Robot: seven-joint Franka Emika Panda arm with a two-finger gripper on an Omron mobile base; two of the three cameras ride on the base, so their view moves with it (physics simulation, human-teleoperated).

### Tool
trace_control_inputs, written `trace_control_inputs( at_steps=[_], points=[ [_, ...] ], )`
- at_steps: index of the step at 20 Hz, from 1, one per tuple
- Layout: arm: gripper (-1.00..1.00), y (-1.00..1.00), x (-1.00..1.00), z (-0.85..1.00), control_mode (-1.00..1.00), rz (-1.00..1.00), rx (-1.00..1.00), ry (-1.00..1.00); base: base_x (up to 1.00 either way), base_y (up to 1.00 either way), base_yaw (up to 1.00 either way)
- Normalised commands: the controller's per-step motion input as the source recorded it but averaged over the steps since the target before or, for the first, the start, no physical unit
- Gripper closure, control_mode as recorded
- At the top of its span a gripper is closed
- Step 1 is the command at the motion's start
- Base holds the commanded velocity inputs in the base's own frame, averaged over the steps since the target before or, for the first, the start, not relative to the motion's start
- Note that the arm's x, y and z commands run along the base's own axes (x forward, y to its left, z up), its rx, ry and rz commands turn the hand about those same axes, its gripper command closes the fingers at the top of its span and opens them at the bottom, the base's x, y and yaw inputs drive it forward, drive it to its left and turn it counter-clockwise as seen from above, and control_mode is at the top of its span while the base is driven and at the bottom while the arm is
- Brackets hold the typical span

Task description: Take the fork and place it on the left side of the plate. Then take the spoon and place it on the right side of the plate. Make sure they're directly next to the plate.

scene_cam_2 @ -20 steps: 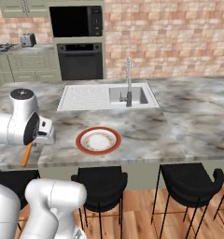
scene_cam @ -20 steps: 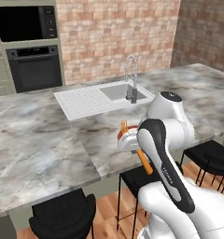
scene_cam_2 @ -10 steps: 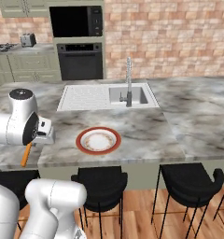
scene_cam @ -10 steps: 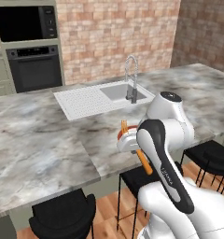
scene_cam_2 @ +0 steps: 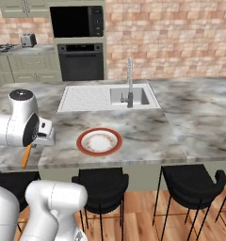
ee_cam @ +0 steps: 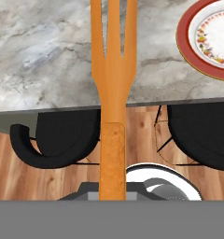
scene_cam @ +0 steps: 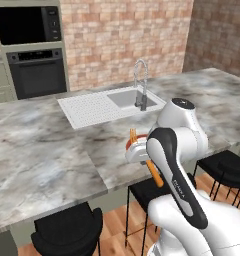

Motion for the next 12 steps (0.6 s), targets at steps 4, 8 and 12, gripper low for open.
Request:
trace_control_inputs(
  at_steps=[4, 8, 12],
  points=[
    [1.0, 0.0, 0.0, 0.0, 1.0, 0.0, 0.0, 0.0, 0.0, 0.0, 0.0],
    [1.0, 0.0, 0.0, 0.0, -1.0, 0.0, 0.0, 0.0, 0.0, 0.0, 0.0],
    [1.0, 0.0, 0.0, 0.0, -1.0, 0.0, 0.0, 0.0, 0.0, 0.0, 0.0]
  ],
)
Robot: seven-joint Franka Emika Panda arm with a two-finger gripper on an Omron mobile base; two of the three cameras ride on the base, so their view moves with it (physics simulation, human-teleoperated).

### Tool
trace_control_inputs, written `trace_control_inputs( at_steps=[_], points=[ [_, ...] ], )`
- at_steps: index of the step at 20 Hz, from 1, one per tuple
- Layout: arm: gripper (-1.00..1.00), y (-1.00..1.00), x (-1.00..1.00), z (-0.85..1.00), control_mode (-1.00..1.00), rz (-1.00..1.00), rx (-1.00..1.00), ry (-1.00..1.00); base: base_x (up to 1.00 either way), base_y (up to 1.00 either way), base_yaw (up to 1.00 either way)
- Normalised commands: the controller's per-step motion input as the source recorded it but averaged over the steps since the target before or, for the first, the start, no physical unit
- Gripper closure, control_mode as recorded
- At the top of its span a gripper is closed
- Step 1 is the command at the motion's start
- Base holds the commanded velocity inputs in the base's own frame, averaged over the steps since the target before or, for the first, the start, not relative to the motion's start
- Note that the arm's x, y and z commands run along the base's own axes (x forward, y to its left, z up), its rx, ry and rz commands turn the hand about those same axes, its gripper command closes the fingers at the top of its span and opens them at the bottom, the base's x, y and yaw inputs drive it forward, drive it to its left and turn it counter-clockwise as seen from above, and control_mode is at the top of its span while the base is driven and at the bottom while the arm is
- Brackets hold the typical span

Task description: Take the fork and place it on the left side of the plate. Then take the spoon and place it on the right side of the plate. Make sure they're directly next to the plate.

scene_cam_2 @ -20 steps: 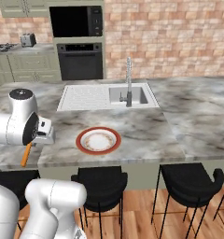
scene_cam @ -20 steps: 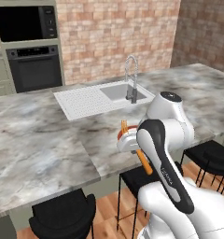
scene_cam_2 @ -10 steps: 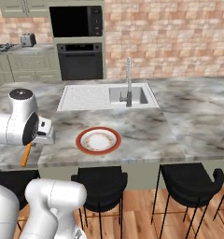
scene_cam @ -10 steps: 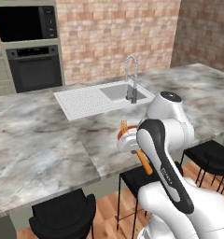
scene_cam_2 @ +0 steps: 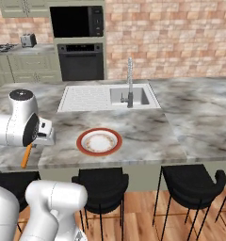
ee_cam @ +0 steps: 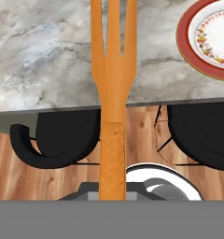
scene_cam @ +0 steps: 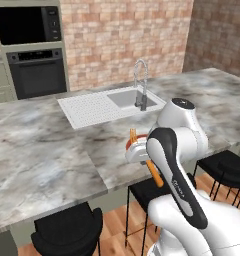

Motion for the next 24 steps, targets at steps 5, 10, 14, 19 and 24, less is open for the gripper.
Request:
trace_control_inputs(
  at_steps=[5, 10, 14, 19, 24],
  points=[
    [1.0, 0.0, 0.0, 0.0, -1.0, 0.0, 0.0, 0.0, 0.0, 0.0, 0.0],
    [1.0, 0.01, 0.52, -0.01, -1.0, 0.0, -0.04, 0.03, 0.0, 0.0, 0.0],
    [1.0, -0.02, 0.78, -0.06, -1.0, 0.06, -0.02, 0.09, 0.0, 0.0, 0.0],
    [1.0, 0.0, 0.7, -0.22, -1.0, 0.01, -0.13, 0.24, 0.0, 0.0, 0.0],
    [1.0, 0.04, 0.53, -0.52, -1.0, 0.0, -0.26, 0.13, 0.0, 0.0, 0.0]
  ],
)
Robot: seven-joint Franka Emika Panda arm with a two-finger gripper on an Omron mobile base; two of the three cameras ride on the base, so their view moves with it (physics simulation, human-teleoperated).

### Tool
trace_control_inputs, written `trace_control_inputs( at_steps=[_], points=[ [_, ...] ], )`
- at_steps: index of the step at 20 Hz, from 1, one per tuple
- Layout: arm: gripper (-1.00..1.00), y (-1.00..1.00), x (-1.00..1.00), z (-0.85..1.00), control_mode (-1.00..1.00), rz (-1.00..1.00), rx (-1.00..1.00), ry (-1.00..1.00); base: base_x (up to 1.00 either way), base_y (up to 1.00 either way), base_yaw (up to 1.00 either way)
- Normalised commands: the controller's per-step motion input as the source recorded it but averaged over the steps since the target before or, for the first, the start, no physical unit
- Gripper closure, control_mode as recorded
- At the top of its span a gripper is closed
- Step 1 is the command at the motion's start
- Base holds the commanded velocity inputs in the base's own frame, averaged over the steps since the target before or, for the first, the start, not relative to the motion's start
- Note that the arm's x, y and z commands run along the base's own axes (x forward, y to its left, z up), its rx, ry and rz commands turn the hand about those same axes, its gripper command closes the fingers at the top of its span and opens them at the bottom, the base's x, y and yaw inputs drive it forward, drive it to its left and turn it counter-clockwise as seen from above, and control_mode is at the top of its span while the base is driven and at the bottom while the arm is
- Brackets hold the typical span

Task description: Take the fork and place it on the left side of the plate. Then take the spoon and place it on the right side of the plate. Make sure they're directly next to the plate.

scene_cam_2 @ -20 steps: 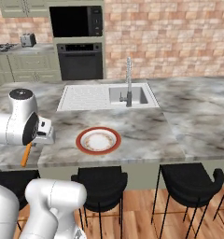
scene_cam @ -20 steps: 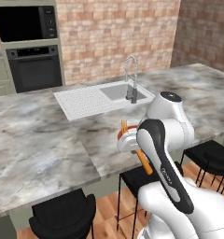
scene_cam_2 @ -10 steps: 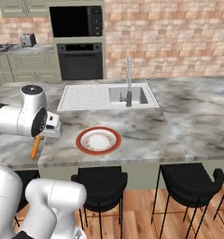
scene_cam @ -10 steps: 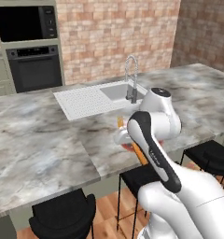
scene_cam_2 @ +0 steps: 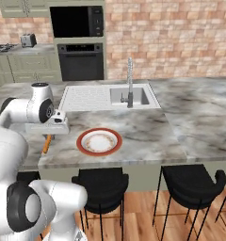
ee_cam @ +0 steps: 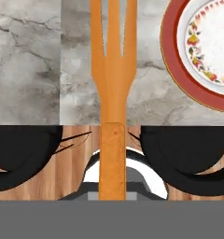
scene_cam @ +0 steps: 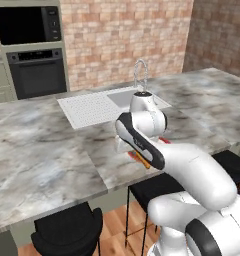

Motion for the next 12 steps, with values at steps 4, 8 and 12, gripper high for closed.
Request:
trace_control_inputs(
  at_steps=[4, 8, 12],
  points=[
    [1.0, 0.11, 0.44, -0.56, -1.0, 0.0, -0.26, 0.12, 0.0, 0.0, 0.0],
    [1.0, 0.0, 0.29, -0.49, -1.0, 0.0, -0.15, 0.01, 0.0, 0.0, 0.0],
    [1.0, -0.01, 0.29, -0.42, -1.0, 0.0, -0.06, 0.0, 0.0, 0.0, 0.0]
  ],
)
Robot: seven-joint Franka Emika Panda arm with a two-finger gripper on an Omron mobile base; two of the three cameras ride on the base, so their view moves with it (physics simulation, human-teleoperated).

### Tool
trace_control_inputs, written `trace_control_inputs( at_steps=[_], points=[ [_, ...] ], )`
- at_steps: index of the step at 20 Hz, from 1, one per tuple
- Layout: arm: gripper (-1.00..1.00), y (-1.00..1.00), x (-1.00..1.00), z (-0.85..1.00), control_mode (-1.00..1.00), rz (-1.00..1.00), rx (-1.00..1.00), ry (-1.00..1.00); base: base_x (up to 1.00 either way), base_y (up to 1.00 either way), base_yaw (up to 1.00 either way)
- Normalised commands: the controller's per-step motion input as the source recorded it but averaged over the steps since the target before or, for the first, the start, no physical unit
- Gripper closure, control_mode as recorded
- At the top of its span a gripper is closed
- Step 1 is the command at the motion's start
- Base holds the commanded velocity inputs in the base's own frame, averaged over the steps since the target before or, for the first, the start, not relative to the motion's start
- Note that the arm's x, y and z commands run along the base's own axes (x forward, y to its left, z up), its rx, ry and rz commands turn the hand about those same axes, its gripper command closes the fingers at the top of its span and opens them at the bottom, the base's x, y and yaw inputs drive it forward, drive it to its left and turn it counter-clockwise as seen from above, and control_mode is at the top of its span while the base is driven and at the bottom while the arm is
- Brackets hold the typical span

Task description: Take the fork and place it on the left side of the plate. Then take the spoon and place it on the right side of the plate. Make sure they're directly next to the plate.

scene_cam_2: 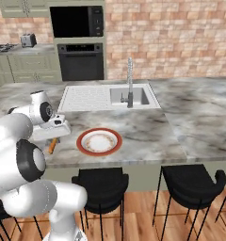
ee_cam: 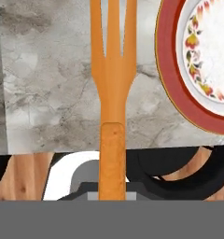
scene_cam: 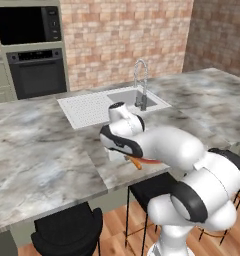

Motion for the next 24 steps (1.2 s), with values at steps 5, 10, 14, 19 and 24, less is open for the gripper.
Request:
trace_control_inputs(
  at_steps=[5, 10, 14, 19, 24],
  points=[
    [1.0, -0.06, 0.39, -0.26, -1.0, 0.0, 0.0, 0.0, 0.0, 0.0, 0.0],
    [1.0, -0.09, 0.36, -0.2, -1.0, 0.0, 0.0, -0.02, 0.0, 0.0, 0.0],
    [1.0, -0.02, 0.45, -0.18, -1.0, 0.0, 0.0, -0.04, 0.0, 0.0, 0.0],
    [1.0, 0.05, 0.41, -0.17, -1.0, 0.0, 0.0, -0.08, 0.0, 0.0, 0.0],
    [1.0, 0.07, 0.33, -0.19, -1.0, 0.0, 0.0, -0.02, 0.0, 0.0, 0.0]
  ],
)
